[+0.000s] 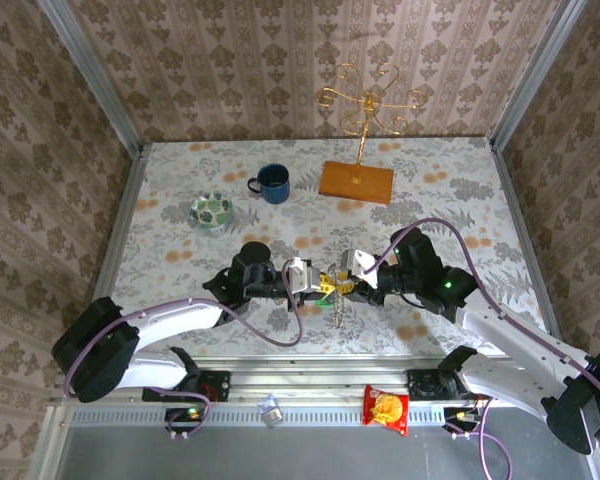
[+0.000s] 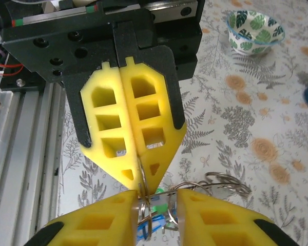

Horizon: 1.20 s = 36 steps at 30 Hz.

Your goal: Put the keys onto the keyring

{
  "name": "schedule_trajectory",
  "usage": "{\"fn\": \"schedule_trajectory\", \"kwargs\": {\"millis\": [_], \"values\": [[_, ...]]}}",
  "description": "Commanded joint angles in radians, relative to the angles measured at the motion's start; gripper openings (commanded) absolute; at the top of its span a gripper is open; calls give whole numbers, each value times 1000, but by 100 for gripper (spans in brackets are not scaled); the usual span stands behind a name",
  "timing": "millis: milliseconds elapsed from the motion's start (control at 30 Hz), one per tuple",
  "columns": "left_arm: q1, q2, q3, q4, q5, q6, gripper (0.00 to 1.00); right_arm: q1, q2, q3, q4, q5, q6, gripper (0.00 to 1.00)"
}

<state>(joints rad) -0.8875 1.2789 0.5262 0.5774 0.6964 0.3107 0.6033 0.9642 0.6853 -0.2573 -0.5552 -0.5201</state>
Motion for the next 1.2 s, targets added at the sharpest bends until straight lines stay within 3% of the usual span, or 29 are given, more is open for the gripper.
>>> {"fn": "schedule_trajectory", "kwargs": {"millis": [0,300,400,467,567,700,900,1000,1133,1167], "values": [[5,5,-2,84,58,14,0,9,2,-1,10,-27,-31,22],[6,18,1,111,70,0,0,18,28,16,7,-59,-38,14],[7,22,1,120,65,-9,0,21,45,27,-3,-66,-48,1],[6,21,-1,121,48,-14,0,21,50,35,-15,-61,-52,0],[6,15,-2,90,-10,-21,16,21,53,47,-53,-44,-69,0],[2,2,12,5,-47,10,18,22,68,73,-124,-21,-106,0],[-2,5,70,-156,-82,64,12,29,103,123,-199,12,-144,0],[-6,11,91,-211,-93,93,4,40,123,158,-234,18,-161,0],[-7,9,92,-207,-93,98,0,50,126,180,-235,1,-148,0],[-6,4,82,-184,-93,90,0,50,112,165,-207,11,-127,8]]}}
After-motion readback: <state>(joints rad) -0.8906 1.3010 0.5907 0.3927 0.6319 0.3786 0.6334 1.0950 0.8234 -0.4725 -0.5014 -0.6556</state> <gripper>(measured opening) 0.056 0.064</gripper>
